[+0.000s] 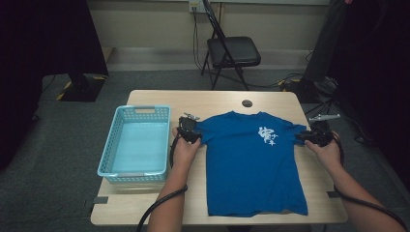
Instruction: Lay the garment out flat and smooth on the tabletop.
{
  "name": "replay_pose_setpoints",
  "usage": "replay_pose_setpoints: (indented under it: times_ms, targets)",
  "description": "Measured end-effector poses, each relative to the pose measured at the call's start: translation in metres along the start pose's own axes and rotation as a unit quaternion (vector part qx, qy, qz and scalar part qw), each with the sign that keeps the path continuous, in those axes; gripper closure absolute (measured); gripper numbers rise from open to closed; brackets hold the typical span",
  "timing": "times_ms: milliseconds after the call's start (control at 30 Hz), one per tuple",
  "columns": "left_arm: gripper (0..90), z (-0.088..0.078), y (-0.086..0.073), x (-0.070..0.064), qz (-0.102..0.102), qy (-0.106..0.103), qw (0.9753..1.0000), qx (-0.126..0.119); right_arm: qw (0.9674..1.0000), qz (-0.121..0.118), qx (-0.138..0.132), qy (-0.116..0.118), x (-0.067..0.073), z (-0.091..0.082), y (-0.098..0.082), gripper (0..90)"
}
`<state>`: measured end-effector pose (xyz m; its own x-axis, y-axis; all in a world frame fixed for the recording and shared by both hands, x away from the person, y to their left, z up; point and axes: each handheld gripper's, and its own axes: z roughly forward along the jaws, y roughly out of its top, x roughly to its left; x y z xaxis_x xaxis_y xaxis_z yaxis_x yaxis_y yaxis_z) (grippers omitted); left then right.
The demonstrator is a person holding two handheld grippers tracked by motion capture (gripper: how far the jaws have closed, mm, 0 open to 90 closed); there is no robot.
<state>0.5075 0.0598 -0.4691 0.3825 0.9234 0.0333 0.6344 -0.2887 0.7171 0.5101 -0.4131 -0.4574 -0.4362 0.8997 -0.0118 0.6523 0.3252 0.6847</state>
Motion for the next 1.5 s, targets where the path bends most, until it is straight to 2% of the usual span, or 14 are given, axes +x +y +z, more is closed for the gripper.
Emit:
replay_pose_setpoints:
  times_ms: [133, 233, 333, 433, 567, 700, 800, 1167, 1400, 1500]
  targets:
    - [52.0, 0.002, -0.003, -0.011, 0.018, -0.030, 0.9994, -0.009, 0.9993, -0.019, 0.002, 0.034, 0.017, -0.007, -0.014, 61.9]
    - [51.6, 0.008, -0.006, -0.015, 0.021, -0.035, 0.9992, -0.004, 0.9977, -0.024, 0.000, 0.064, 0.031, -0.013, -0.028, 61.8]
    - [51.2, 0.012, -0.008, -0.014, 0.017, -0.032, 0.9993, 0.001, 0.9957, -0.052, 0.006, 0.076, 0.047, -0.019, -0.042, 61.9]
    - [51.1, 0.015, -0.011, -0.010, 0.012, -0.027, 0.9995, 0.007, 0.9935, -0.070, 0.006, 0.089, 0.060, -0.024, -0.052, 62.0]
    - [50.6, 0.016, -0.014, -0.004, 0.005, -0.023, 0.9997, 0.007, 0.9916, -0.073, 0.006, 0.107, 0.068, -0.029, -0.061, 61.9]
    - [50.5, 0.016, -0.015, -0.001, 0.002, -0.015, 0.9999, 0.007, 0.9903, -0.084, 0.012, 0.111, 0.075, -0.029, -0.068, 62.0]
    - [50.5, 0.015, -0.016, 0.002, -0.003, -0.010, 0.9999, 0.006, 0.9901, -0.096, 0.010, 0.102, 0.078, -0.030, -0.070, 62.0]
    - [50.0, 0.015, -0.017, 0.008, -0.018, 0.002, 0.9998, 0.008, 0.9901, -0.095, 0.005, 0.104, 0.072, -0.034, -0.076, 62.4]
    - [49.7, 0.016, -0.015, 0.008, -0.022, 0.006, 0.9997, 0.010, 0.9899, -0.094, -0.001, 0.106, 0.073, -0.034, -0.078, 59.6]
    - [48.8, 0.017, -0.014, 0.008, -0.025, 0.010, 0.9996, 0.011, 0.9897, -0.091, 0.001, 0.110, 0.073, -0.034, -0.077, 55.5]
